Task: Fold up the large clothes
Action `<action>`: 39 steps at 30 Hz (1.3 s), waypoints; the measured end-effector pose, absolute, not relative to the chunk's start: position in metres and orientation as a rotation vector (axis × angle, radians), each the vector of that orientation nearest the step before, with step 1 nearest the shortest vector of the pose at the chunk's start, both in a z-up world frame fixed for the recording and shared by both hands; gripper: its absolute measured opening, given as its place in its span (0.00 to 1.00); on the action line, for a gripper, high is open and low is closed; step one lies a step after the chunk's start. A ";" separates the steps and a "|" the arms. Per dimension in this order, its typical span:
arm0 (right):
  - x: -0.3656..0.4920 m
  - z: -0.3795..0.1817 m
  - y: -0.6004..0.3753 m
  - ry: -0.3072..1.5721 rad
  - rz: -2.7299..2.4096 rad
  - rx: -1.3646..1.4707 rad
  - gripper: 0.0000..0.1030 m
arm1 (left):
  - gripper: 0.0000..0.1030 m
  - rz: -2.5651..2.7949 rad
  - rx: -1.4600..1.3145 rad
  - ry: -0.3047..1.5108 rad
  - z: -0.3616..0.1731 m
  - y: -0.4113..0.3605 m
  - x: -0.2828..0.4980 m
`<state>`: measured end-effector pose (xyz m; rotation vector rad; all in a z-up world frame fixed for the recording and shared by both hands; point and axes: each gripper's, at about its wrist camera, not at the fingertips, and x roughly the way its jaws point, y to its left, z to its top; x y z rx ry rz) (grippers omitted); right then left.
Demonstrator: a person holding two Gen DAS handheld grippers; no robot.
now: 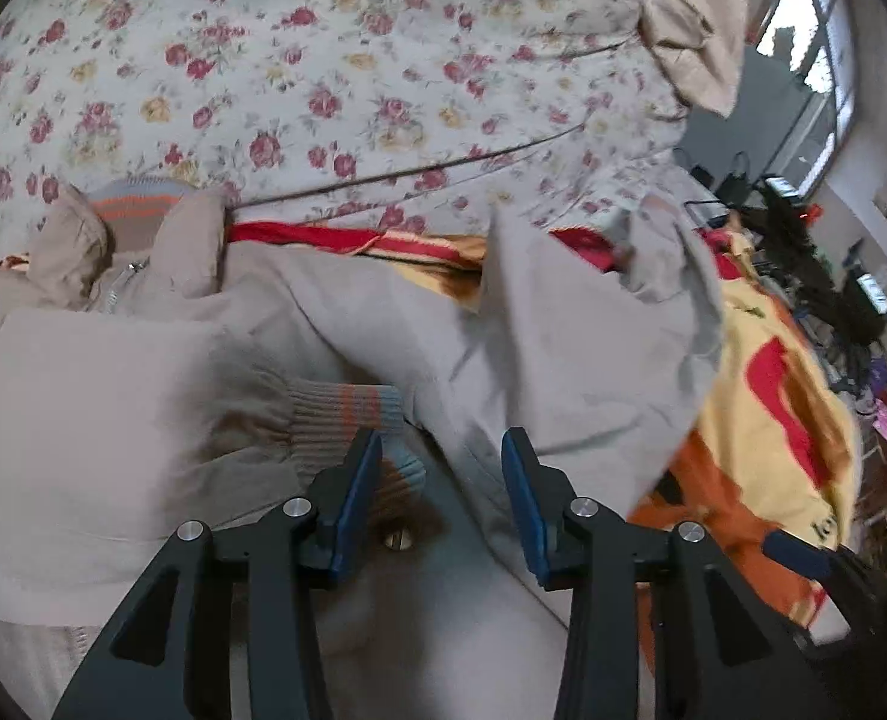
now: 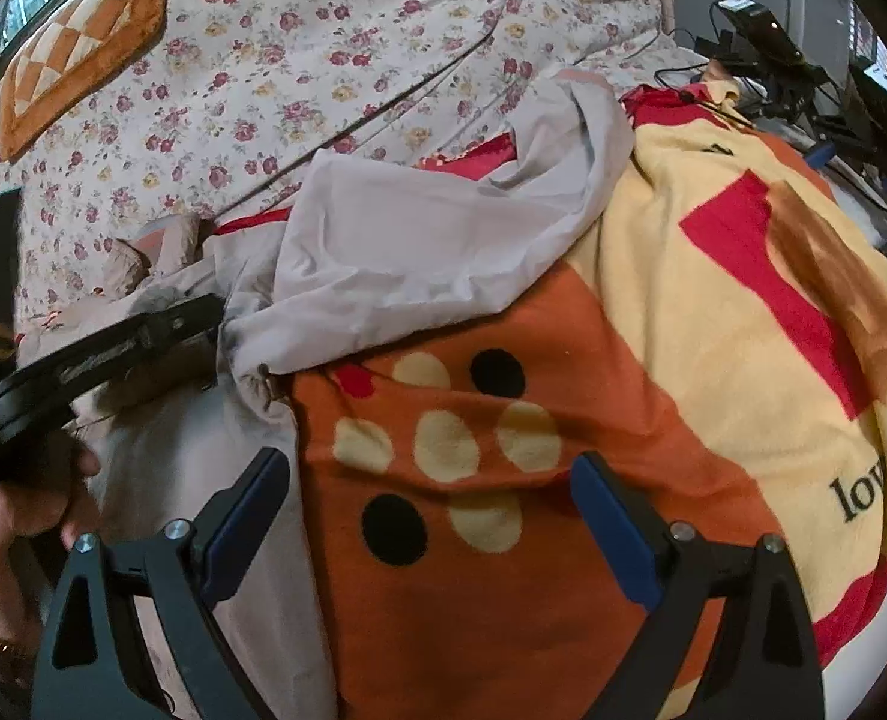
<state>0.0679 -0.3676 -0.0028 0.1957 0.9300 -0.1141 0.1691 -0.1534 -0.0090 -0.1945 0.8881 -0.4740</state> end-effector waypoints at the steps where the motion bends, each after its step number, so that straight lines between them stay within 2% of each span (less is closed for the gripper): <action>1: 0.068 -0.002 -0.368 0.927 -0.117 0.198 0.94 | 0.28 -0.472 -0.206 0.873 -0.004 -0.144 0.166; 7: 0.067 0.002 -0.363 0.899 -0.119 0.197 0.94 | 0.28 -0.270 -0.176 0.860 0.000 -0.065 0.172; 12: 0.073 0.005 -0.355 0.868 -0.137 0.184 0.92 | 0.28 -0.227 -0.158 1.036 -0.039 -0.045 0.181; 19: 0.083 0.000 -0.354 0.881 -0.172 0.184 0.92 | 0.28 -0.387 -0.022 0.965 -0.021 -0.077 0.157; 26: 0.097 0.021 -0.428 0.751 -0.248 0.248 0.92 | 0.28 -0.256 0.041 0.835 0.006 0.004 0.124; 30: 0.129 0.028 -0.476 0.663 -0.240 0.226 0.91 | 0.28 -0.093 0.056 0.777 -0.006 0.052 0.120; 32: 0.155 0.030 -0.499 0.648 -0.218 0.261 0.82 | 0.28 -0.030 0.029 0.776 -0.018 0.070 0.124; 39: 0.264 0.042 -0.547 0.683 -0.168 0.235 0.76 | 0.28 0.019 -0.203 0.865 -0.046 0.107 0.147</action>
